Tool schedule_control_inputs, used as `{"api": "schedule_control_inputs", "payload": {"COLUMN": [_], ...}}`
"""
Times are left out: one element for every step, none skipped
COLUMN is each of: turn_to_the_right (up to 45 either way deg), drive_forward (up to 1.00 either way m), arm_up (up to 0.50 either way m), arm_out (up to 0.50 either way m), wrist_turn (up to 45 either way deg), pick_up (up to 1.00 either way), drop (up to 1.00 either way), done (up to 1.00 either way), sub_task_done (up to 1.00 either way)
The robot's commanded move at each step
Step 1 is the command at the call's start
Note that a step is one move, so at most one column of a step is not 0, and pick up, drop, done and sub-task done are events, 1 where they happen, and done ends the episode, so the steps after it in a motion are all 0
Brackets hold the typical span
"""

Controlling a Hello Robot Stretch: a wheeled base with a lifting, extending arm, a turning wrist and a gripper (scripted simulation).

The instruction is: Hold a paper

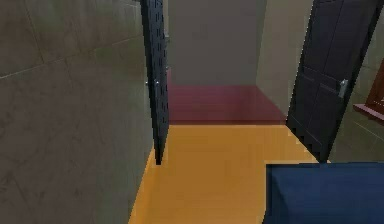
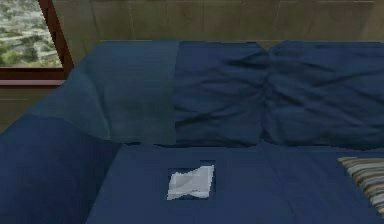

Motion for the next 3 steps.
{"api": "schedule_control_inputs", "payload": {"turn_to_the_right": [0.0, 0.0, 0.0], "drive_forward": [0.0, 0.0, 0.0], "arm_up": [0.5, 0.2, 0.0], "arm_out": [0.0, 0.0, 0.26], "wrist_turn": [0.0, 0.0, 0.0], "pick_up": [0.0, 0.0, 0.0], "drop": [0.0, 0.0, 0.0], "done": [0.0, 0.0, 0.0], "sub_task_done": [0.0, 0.0, 0.0]}}
